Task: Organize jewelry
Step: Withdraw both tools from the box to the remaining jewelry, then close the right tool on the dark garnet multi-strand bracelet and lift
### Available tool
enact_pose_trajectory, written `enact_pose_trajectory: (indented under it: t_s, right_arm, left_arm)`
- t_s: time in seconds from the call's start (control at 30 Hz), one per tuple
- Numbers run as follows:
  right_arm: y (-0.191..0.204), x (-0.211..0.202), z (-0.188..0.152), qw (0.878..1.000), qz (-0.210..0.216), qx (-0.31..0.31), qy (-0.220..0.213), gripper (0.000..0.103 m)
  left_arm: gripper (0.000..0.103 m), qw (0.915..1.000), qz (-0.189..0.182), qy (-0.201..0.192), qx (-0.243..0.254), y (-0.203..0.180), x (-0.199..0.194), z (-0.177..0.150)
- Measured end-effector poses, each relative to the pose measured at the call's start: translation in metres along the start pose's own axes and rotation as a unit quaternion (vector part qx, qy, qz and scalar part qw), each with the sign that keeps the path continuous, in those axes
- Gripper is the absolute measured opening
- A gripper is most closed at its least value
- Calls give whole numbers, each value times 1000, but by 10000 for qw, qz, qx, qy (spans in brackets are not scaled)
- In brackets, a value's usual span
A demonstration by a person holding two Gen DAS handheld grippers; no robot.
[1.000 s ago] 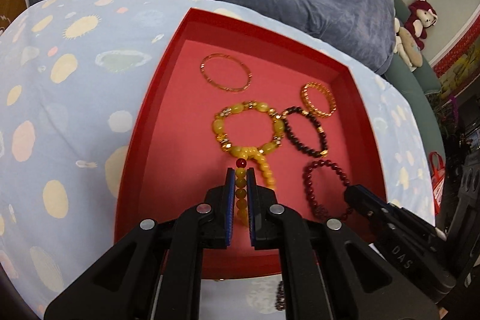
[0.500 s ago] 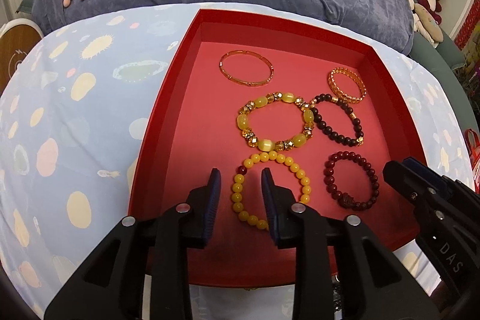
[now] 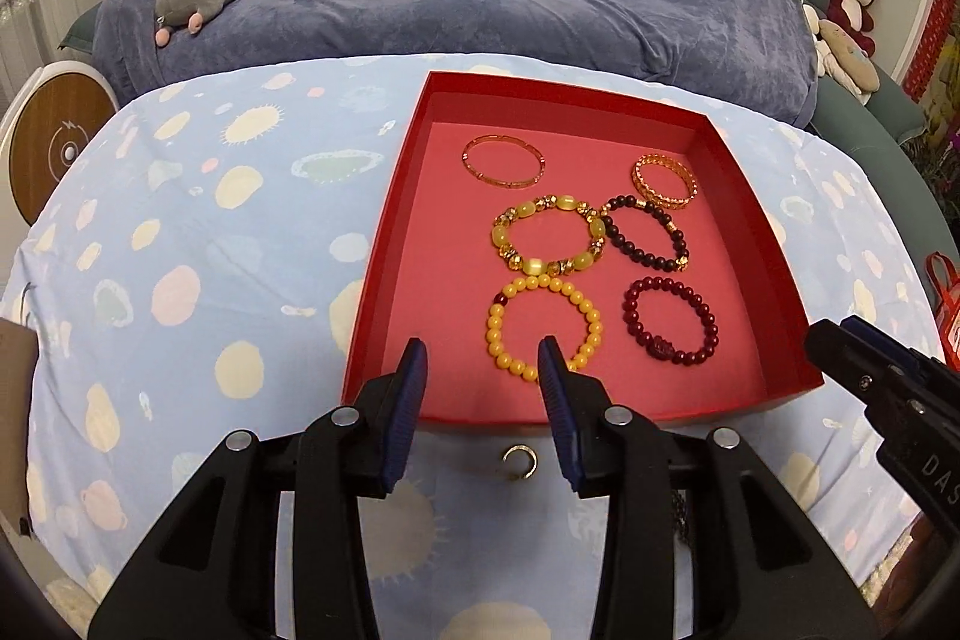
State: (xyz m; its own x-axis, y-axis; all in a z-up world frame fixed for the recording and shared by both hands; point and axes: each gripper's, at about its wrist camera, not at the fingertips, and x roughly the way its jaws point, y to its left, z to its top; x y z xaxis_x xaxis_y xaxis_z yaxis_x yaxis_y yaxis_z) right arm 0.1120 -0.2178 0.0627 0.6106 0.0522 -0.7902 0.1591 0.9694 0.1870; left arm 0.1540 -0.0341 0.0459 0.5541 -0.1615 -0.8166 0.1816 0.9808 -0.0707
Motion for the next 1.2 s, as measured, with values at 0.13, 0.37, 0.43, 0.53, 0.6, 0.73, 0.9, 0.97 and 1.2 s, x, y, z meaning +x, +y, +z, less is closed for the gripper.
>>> enact_pose_trajectory:
  t_s: [0.13, 0.37, 0.43, 0.53, 0.6, 0.73, 0.9, 0.97, 1.2]
  right_arm:
    - [0, -12, -21, 10000, 7, -10, 81, 36]
    - [3, -19, -59, 9994, 27, -37, 337, 36]
    - [5, -20, -68, 9992, 28, -71, 394, 36]
    - [8, -19, -76, 9988, 48, -138, 457, 36]
    - [11, -18, -79, 9986, 53, -186, 483, 36]
    - [15, -12, -82, 9982, 77, -259, 531, 36]
    - [20, 0, -83, 9974, 159, -245, 657, 36]
    - [24, 4, -83, 9970, 170, -288, 691, 36]
    - [31, 17, -80, 9962, 129, -435, 745, 36]
  left_arm:
    - [37, 9999, 90, 81, -42, 8, -9, -19]
    - [37, 9996, 207, 195, -74, 18, -21, -51]
    - [37, 9995, 225, 219, -92, 20, -24, -58]
    - [37, 9993, 243, 243, -139, 23, -26, -65]
    - [37, 9992, 266, 262, -148, 25, -27, -69]
    - [37, 9989, 306, 296, -175, 27, -27, -76]
    - [38, 9985, 369, 351, -200, 32, -24, -81]
    - [38, 9983, 362, 380, -234, 34, -23, -83]
    - [38, 9978, 390, 435, -318, 40, -19, -83]
